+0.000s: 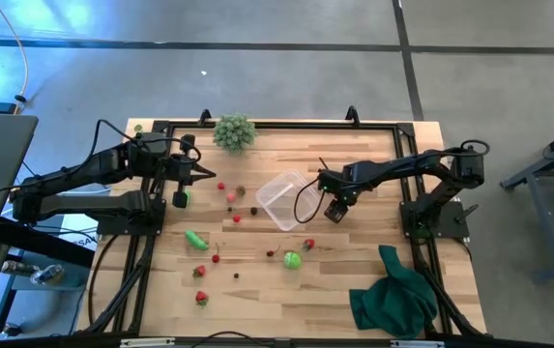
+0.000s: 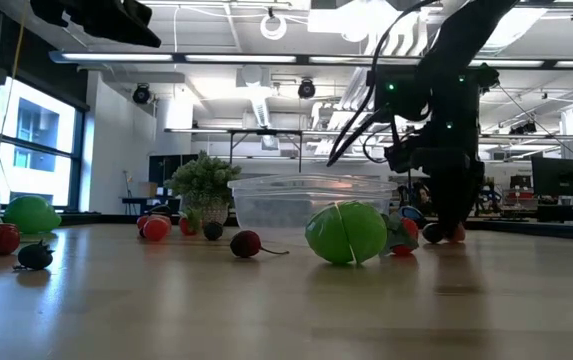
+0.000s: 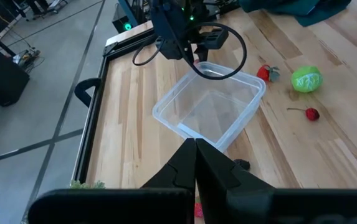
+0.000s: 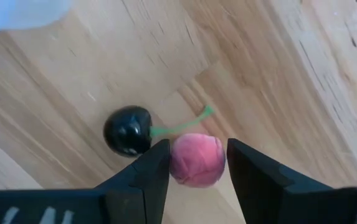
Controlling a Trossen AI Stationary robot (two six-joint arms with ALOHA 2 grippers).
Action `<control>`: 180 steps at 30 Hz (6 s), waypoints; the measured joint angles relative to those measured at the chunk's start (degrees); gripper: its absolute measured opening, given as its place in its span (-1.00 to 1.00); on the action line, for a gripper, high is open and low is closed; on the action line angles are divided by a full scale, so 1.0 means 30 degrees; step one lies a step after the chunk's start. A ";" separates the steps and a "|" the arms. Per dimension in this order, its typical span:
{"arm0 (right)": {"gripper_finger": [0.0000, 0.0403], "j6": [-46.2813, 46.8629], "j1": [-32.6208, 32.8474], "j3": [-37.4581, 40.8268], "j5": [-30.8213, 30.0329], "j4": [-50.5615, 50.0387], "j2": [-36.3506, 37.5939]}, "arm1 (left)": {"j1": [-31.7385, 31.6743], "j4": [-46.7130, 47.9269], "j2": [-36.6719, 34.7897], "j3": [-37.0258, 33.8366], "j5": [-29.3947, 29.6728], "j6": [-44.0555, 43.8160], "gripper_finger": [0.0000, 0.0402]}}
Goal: Pick and placing Produce into tupperware
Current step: Put the pink peach into the transparent bin, then put the black cherry into the transparent bin
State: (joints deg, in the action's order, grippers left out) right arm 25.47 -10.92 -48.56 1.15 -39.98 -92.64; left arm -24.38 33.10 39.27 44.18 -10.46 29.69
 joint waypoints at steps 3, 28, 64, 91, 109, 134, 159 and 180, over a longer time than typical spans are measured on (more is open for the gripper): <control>-0.25 -0.0009 0.0000 0.0000 -0.0046 0.0078 0.0000 | 0.0002 0.0000 0.0000 0.0000 0.0000 0.0000 -1.00; -0.58 0.0860 0.0022 -0.1612 -0.0994 -0.2447 0.1457 | 0.0003 -0.0005 0.0000 0.0000 0.0000 0.0002 -1.00; -0.57 -0.4836 0.0022 -1.1016 0.2055 0.0418 -0.7347 | 0.0000 -0.0003 0.0000 0.0000 0.0000 0.0007 -1.00; -0.22 -0.5166 0.0007 -1.1030 0.1843 0.0741 -0.7373 | 0.0007 -0.0006 0.0000 0.0000 0.0000 0.0006 -1.00; -0.28 -0.5315 0.0014 -1.2925 -0.3357 -0.4606 0.0724 | 0.0003 -0.0007 -0.0004 0.0000 0.0000 0.0003 -1.00; -0.28 1.3565 0.4707 -0.7585 -0.5923 -1.1756 0.5687 | 0.0006 -0.0006 -0.0006 0.0000 0.0000 0.0007 -1.00; -0.28 1.4520 0.4517 0.3308 -0.3882 0.5909 0.3706 | 0.0000 0.0000 -0.0007 0.0000 0.0004 0.0003 -1.00; -0.28 1.0832 0.4379 0.3308 -0.5328 0.6388 0.2594 | 0.0003 0.0000 0.0000 0.0000 0.0004 0.0007 -1.00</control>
State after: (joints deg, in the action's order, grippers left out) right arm 57.97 2.22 -38.63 -14.84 -20.82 -84.86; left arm -24.37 33.10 39.27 44.18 -10.45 29.71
